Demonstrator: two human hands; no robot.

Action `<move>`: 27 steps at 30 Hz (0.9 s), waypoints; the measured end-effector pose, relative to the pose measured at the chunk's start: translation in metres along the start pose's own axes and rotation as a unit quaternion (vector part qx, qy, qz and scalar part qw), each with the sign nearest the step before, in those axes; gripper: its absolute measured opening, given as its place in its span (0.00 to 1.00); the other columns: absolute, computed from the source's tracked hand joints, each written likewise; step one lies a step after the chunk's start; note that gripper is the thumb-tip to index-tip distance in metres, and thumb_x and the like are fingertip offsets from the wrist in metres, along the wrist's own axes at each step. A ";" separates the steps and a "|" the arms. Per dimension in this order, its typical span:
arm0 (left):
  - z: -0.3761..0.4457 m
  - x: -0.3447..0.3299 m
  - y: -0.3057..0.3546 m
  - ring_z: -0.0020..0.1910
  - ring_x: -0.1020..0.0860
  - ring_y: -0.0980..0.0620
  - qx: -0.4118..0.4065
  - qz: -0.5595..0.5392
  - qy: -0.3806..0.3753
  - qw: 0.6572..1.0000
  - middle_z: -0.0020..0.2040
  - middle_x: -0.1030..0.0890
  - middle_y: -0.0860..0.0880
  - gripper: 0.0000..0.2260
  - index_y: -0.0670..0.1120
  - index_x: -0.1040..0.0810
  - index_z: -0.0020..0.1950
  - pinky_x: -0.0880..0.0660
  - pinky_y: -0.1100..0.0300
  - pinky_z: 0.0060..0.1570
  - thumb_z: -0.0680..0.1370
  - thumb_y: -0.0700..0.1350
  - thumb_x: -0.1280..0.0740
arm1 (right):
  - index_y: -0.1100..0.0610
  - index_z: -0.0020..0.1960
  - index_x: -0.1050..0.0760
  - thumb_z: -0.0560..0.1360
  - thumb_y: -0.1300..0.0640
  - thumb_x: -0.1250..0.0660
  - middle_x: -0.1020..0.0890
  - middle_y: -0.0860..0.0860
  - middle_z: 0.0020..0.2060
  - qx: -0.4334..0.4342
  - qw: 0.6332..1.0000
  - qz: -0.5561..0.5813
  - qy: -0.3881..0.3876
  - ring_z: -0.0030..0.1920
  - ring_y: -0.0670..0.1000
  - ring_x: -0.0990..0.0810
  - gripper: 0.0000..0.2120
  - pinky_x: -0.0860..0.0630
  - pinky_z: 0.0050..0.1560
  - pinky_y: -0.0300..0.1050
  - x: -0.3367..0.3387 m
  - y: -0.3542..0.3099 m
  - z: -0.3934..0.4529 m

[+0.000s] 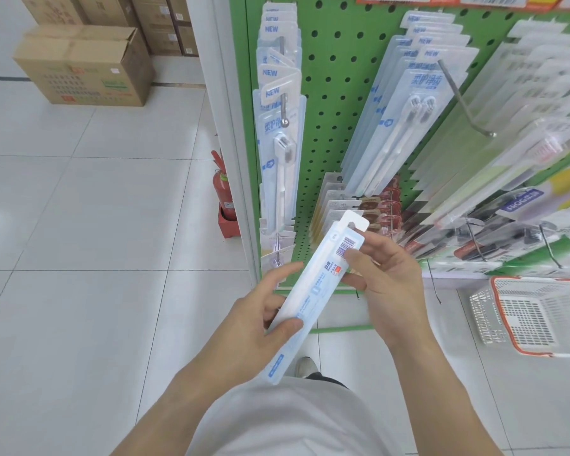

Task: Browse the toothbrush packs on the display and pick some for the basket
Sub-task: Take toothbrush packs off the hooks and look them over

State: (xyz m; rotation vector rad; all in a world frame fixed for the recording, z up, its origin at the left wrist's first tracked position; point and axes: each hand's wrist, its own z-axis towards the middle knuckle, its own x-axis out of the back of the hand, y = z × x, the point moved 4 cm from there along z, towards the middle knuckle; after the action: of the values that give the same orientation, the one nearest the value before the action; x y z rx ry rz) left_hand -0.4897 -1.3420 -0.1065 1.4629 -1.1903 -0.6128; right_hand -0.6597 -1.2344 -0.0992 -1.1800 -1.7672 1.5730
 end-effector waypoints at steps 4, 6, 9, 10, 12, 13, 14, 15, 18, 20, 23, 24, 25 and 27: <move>0.000 0.004 -0.003 0.44 0.17 0.59 0.016 -0.020 0.029 0.999 0.44 0.14 0.56 0.25 0.61 0.31 0.70 0.29 0.74 0.47 0.79 0.38 0.30 | 0.58 0.48 0.21 0.73 0.70 0.27 0.14 0.50 0.42 0.010 1.000 0.000 -0.003 0.42 0.50 0.14 0.09 0.17 0.40 0.45 0.000 -0.006 -0.002; 0.000 0.005 -0.005 0.45 0.16 0.59 0.027 -0.033 0.032 0.999 0.46 0.13 0.57 0.17 0.57 0.24 0.64 0.28 0.73 0.46 0.80 0.39 0.30 | 0.58 0.47 0.21 0.73 0.70 0.26 0.14 0.51 0.41 0.012 1.000 -0.003 0.002 0.42 0.51 0.13 0.09 0.17 0.40 0.45 0.000 -0.007 -0.003; 0.002 0.014 -0.009 0.45 0.15 0.55 0.042 -0.041 0.054 0.997 0.46 0.13 0.55 0.05 0.50 0.18 0.54 0.24 0.65 0.45 0.80 0.42 0.31 | 0.58 0.46 0.22 0.74 0.68 0.27 0.15 0.51 0.40 0.014 0.999 0.011 0.031 0.43 0.52 0.13 0.08 0.17 0.40 0.45 0.003 -0.007 -0.003; 0.004 0.019 -0.011 0.43 0.15 0.52 0.055 -0.034 0.061 0.996 0.43 0.13 0.53 0.03 0.48 0.17 0.50 0.23 0.61 0.44 0.81 0.44 0.31 | 0.59 0.47 0.22 0.75 0.68 0.27 0.16 0.51 0.40 0.012 0.999 0.015 0.041 0.44 0.53 0.13 0.07 0.17 0.40 0.44 0.005 -0.007 -0.002; 0.006 0.028 -0.013 0.39 0.15 0.46 0.078 -0.017 0.072 0.994 0.39 0.13 0.49 0.07 0.45 0.18 0.46 0.25 0.56 0.41 0.80 0.47 0.31 | 0.62 0.52 0.22 0.76 0.66 0.28 0.16 0.53 0.42 0.002 0.998 0.026 0.054 0.47 0.55 0.14 0.06 0.17 0.40 0.43 0.010 -0.006 -0.001; 0.007 0.034 -0.014 0.36 0.15 0.44 0.085 -0.013 0.076 0.993 0.38 0.14 0.47 0.08 0.44 0.19 0.45 0.27 0.56 0.38 0.80 0.48 0.30 | 0.63 0.54 0.22 0.76 0.65 0.28 0.16 0.54 0.45 -0.004 0.998 0.030 0.056 0.50 0.56 0.14 0.07 0.17 0.41 0.43 0.011 -0.005 0.000; 0.007 0.039 -0.015 0.32 0.16 0.44 0.090 -0.016 0.084 0.992 0.36 0.14 0.46 0.09 0.43 0.19 0.45 0.30 0.57 0.34 0.79 0.47 0.29 | 0.63 0.56 0.22 0.77 0.64 0.29 0.15 0.56 0.47 -0.008 0.998 0.031 0.055 0.51 0.57 0.15 0.09 0.17 0.42 0.43 0.013 -0.005 0.001; 0.006 0.043 -0.015 0.28 0.18 0.45 0.094 -0.023 0.094 0.991 0.35 0.15 0.45 0.09 0.42 0.20 0.44 0.33 0.59 0.30 0.79 0.47 0.29 | 0.64 0.57 0.22 0.77 0.63 0.29 0.15 0.58 0.50 -0.013 0.998 0.030 0.051 0.53 0.58 0.15 0.10 0.17 0.42 0.44 0.015 -0.005 0.001; 0.005 0.051 -0.015 0.23 0.26 0.48 0.097 -0.045 0.134 0.985 0.31 0.17 0.42 0.08 0.43 0.18 0.42 0.39 0.64 0.24 0.76 0.46 0.26 | 0.66 0.59 0.22 0.75 0.65 0.27 0.15 0.60 0.53 -0.018 0.999 0.012 0.025 0.53 0.60 0.14 0.13 0.17 0.44 0.43 0.017 -0.007 0.002; 0.003 0.053 -0.014 0.20 0.31 0.53 0.090 -0.051 0.170 0.980 0.29 0.18 0.44 0.06 0.43 0.17 0.42 0.39 0.65 0.23 0.75 0.45 0.25 | 0.68 0.58 0.22 0.73 0.67 0.26 0.14 0.62 0.51 -0.019 1.000 -0.014 0.014 0.52 0.61 0.14 0.15 0.17 0.44 0.44 0.020 -0.009 0.003; 0.000 0.052 -0.009 0.22 0.27 0.56 0.069 -0.052 0.192 0.977 0.28 0.18 0.51 0.07 0.43 0.18 0.42 0.34 0.69 0.24 0.71 0.42 0.22 | 0.67 0.55 0.23 0.70 0.69 0.23 0.14 0.61 0.46 -0.009 0.999 -0.045 0.025 0.47 0.59 0.13 0.16 0.16 0.43 0.45 0.023 -0.011 0.002; 0.000 0.051 -0.007 0.23 0.26 0.56 0.064 -0.051 0.195 0.977 0.28 0.19 0.52 0.07 0.43 0.18 0.42 0.33 0.70 0.25 0.70 0.42 0.21 | 0.67 0.53 0.22 0.69 0.69 0.23 0.14 0.60 0.45 -0.007 0.999 -0.045 0.029 0.45 0.57 0.13 0.15 0.16 0.43 0.45 0.023 -0.011 0.002; -0.001 0.050 -0.007 0.23 0.26 0.56 0.060 -0.051 0.197 0.977 0.28 0.19 0.53 0.08 0.43 0.18 0.42 0.33 0.71 0.25 0.70 0.41 0.20 | 0.66 0.52 0.22 0.69 0.69 0.23 0.14 0.59 0.44 -0.005 0.998 -0.044 0.033 0.44 0.56 0.14 0.14 0.17 0.42 0.44 0.024 -0.011 0.001; -0.001 0.049 -0.009 0.24 0.26 0.55 0.054 -0.050 0.204 0.976 0.28 0.19 0.52 0.08 0.44 0.18 0.42 0.32 0.70 0.26 0.69 0.42 0.20 | 0.64 0.51 0.21 0.69 0.69 0.22 0.13 0.58 0.43 0.002 0.998 -0.054 0.040 0.43 0.54 0.14 0.14 0.16 0.43 0.45 0.024 -0.010 0.000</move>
State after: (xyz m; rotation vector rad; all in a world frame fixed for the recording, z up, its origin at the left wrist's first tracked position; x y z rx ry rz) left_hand -0.4683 -1.3867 -0.1037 1.6528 -0.8418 -0.2960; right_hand -0.6743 -1.2134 -0.0934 -1.1104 -1.7452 1.4473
